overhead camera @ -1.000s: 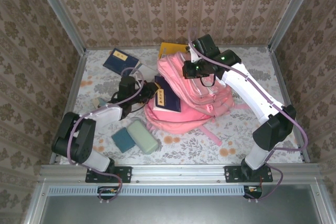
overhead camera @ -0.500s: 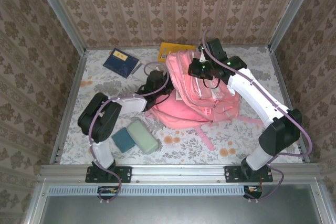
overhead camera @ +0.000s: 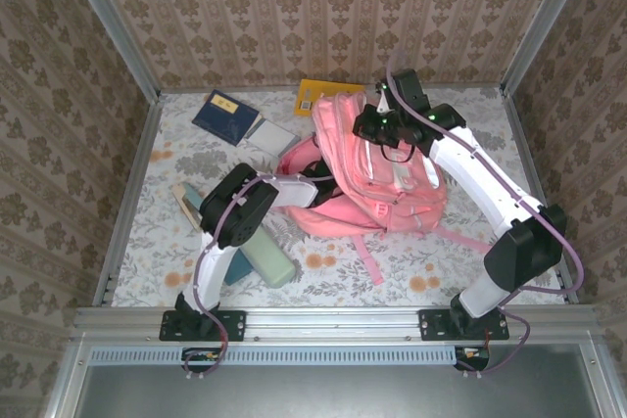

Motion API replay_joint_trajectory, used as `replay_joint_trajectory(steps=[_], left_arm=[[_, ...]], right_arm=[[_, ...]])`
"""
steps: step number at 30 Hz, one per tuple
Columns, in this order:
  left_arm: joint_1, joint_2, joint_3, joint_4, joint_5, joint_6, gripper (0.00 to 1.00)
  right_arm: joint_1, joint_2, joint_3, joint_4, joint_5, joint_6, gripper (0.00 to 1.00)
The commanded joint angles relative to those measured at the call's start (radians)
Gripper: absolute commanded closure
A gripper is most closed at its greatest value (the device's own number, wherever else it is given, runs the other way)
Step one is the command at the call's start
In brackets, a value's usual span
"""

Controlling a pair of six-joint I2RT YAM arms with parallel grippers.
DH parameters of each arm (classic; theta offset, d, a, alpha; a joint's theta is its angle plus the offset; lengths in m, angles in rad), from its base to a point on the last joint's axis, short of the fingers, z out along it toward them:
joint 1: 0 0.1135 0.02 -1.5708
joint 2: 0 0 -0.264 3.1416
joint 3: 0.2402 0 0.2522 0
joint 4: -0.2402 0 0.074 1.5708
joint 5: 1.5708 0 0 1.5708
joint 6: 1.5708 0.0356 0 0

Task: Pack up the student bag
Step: Place the book in the student bag.

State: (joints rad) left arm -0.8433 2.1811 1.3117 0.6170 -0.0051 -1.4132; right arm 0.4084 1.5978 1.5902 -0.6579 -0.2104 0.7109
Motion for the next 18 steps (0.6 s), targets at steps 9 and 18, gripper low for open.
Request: replay_joint_trajectory(steps=[9,18], left_arm=[[0.050,-0.224,-0.067,-0.239,-0.060,0.137,0.25],[0.133,-0.482,-0.130,-0.581,-0.075,0.327,0.15]], right_arm=[[-0.064,-0.029,0.013,0.073,-0.087,-0.046,1.00],[-0.076,-0.032,-0.041,0.070,-0.103,-0.082,1.00]])
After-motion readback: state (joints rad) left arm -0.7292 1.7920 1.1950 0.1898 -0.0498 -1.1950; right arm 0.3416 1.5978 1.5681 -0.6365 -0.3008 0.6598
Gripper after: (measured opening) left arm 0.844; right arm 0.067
